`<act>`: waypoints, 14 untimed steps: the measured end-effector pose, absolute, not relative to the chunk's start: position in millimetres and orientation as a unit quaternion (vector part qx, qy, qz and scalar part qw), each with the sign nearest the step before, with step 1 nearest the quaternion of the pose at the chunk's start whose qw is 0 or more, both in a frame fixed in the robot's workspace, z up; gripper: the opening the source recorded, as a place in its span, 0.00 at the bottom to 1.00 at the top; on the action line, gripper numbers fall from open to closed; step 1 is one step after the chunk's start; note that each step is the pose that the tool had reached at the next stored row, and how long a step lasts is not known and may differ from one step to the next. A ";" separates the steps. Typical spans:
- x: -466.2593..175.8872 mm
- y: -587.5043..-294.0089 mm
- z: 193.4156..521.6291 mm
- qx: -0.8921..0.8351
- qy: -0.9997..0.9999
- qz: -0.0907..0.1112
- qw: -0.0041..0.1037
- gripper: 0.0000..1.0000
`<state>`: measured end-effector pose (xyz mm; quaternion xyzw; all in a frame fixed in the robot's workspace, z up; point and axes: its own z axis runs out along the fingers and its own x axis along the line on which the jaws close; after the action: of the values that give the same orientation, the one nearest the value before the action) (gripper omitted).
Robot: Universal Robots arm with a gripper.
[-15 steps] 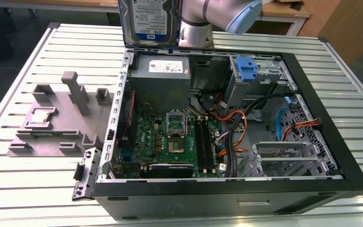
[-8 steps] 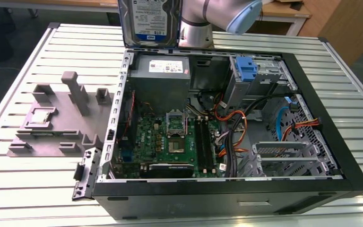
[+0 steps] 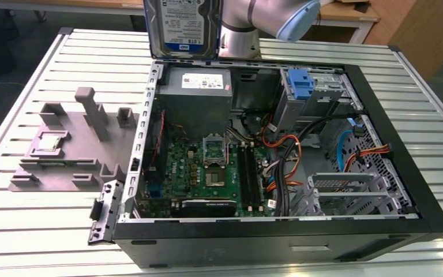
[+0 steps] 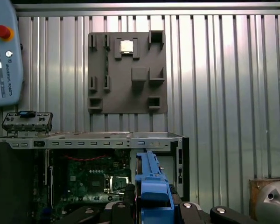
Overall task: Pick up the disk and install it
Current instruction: 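Pick up the disk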
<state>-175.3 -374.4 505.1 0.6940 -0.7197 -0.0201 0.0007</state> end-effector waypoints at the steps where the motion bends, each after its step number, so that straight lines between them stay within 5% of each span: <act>1: -175.3 -375.0 505.1 0.694 -0.720 -0.020 0.001 0.37; 14: -175.3 -381.2 505.2 0.694 -0.720 -0.020 0.001 0.37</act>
<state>-175.3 -381.2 505.2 0.6939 -0.7197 -0.0201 0.0007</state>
